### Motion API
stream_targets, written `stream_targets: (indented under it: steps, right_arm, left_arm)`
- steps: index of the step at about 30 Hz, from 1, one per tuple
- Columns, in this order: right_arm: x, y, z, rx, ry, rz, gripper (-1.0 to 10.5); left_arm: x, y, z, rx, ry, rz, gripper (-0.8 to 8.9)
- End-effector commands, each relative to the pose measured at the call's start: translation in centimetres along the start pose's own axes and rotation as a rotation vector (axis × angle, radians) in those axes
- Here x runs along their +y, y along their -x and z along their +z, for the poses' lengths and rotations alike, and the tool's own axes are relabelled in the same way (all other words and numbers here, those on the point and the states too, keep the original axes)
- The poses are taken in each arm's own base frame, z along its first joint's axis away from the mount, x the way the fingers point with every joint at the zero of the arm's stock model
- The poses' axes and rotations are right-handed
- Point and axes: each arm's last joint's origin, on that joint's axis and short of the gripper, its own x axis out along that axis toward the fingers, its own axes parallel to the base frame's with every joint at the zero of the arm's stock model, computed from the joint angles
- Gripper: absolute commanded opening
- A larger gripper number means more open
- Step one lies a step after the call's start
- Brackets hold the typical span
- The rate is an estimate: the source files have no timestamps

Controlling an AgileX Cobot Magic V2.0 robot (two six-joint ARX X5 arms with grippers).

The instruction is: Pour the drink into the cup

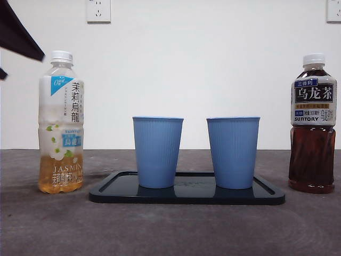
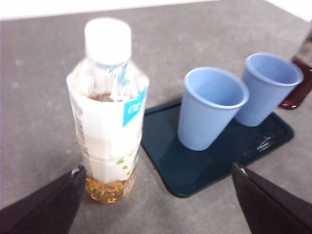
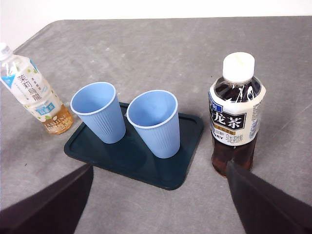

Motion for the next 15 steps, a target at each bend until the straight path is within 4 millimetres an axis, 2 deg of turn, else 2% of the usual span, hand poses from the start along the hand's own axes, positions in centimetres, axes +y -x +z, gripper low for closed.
stream_targets:
  steps: [1,15]
  right_arm:
    - [0.1,0.2,0.3,-0.015,0.010,0.004,4.4]
    - [0.1,0.2,0.3,-0.014,0.005,0.003,4.4]
  left_arm:
    - [0.3,-1.1,0.3,-0.009,0.004,0.006,4.69]
    - [2.2,-6.5,-0.2,0.019,0.012,0.075,4.70]
